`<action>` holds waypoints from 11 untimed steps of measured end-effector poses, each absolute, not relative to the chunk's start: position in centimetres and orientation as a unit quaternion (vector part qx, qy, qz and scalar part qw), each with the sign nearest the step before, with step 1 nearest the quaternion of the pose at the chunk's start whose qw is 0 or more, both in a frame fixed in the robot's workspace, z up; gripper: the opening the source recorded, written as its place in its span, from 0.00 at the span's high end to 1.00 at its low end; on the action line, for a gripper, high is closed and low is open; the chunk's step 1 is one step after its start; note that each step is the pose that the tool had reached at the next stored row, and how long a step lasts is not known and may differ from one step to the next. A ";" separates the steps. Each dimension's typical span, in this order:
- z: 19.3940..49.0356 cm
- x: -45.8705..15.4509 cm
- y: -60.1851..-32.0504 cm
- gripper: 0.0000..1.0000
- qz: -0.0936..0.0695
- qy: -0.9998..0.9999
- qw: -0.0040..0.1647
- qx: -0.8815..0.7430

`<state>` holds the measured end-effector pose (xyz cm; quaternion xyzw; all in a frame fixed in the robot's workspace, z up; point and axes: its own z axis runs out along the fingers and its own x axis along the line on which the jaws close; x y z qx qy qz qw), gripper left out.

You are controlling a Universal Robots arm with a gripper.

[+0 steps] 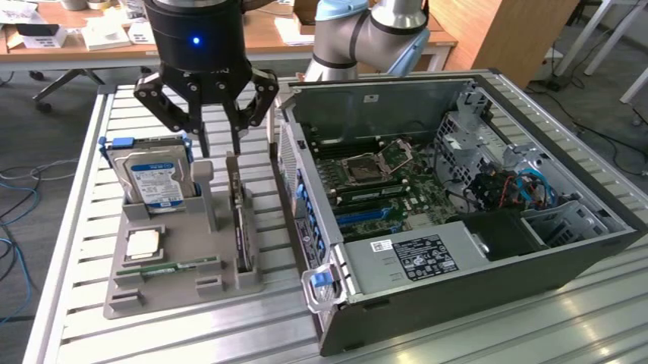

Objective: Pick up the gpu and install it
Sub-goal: 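Pick up the gpu and move the gpu toward the slot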

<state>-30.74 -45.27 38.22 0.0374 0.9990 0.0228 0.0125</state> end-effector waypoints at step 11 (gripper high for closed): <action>37.0 -30.7 -45.3 0.58 0.023 0.999 0.012 0.037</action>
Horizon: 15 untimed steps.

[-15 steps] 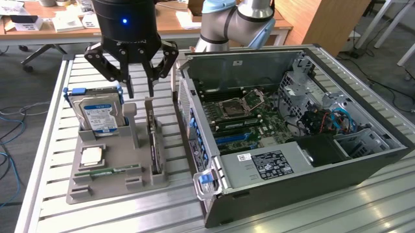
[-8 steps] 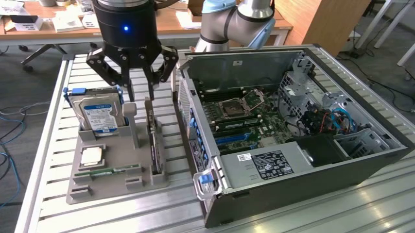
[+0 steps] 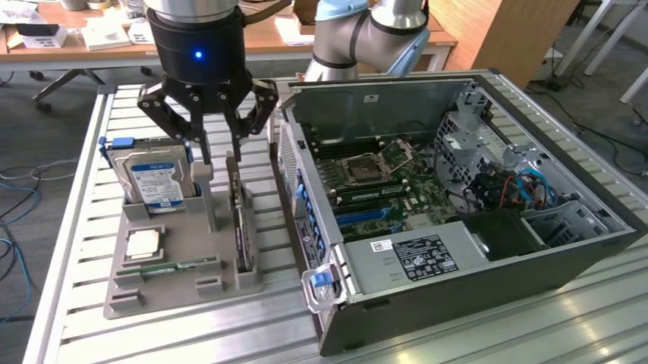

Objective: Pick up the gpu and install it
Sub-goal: 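Pick up the gpu and move the gpu toward the slot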

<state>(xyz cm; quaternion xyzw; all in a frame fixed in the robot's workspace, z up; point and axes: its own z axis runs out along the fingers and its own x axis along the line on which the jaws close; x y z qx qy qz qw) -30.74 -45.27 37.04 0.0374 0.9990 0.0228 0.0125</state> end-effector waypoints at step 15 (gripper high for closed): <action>36.4 -30.7 -45.3 0.58 0.023 0.999 0.012 0.037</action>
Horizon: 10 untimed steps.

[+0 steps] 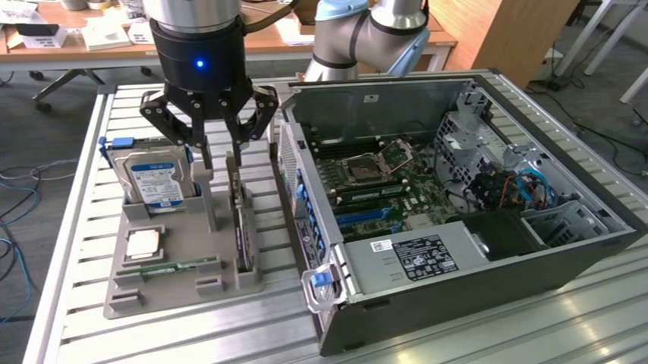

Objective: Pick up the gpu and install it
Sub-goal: 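Pick up the gpu and move the gpu toward the slot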

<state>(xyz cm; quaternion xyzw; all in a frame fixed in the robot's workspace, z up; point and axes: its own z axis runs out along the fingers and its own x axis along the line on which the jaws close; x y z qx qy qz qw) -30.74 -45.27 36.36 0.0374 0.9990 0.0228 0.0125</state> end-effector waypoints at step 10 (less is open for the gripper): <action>36.0 -30.7 -45.3 0.58 0.023 0.999 0.012 0.037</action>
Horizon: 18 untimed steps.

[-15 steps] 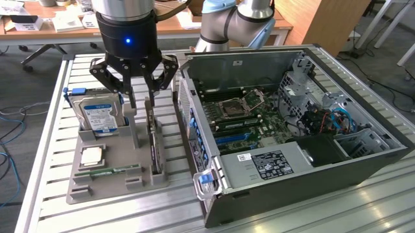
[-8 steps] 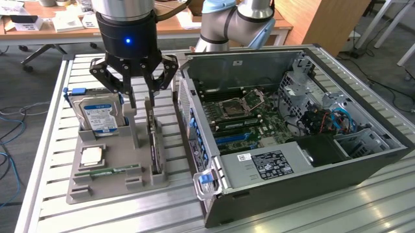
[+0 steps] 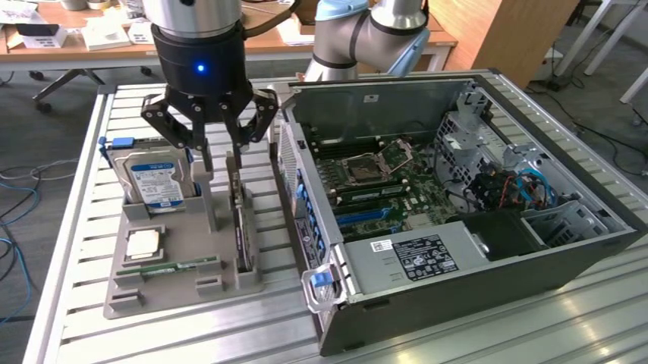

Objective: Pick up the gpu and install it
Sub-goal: 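Pick up the gpu and move the gpu toward the slot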

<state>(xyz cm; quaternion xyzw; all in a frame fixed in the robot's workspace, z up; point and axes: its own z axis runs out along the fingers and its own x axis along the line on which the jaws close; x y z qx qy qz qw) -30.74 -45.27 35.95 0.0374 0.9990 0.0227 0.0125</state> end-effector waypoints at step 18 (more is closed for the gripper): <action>33.9 -30.7 -45.3 0.58 0.023 0.999 0.012 0.037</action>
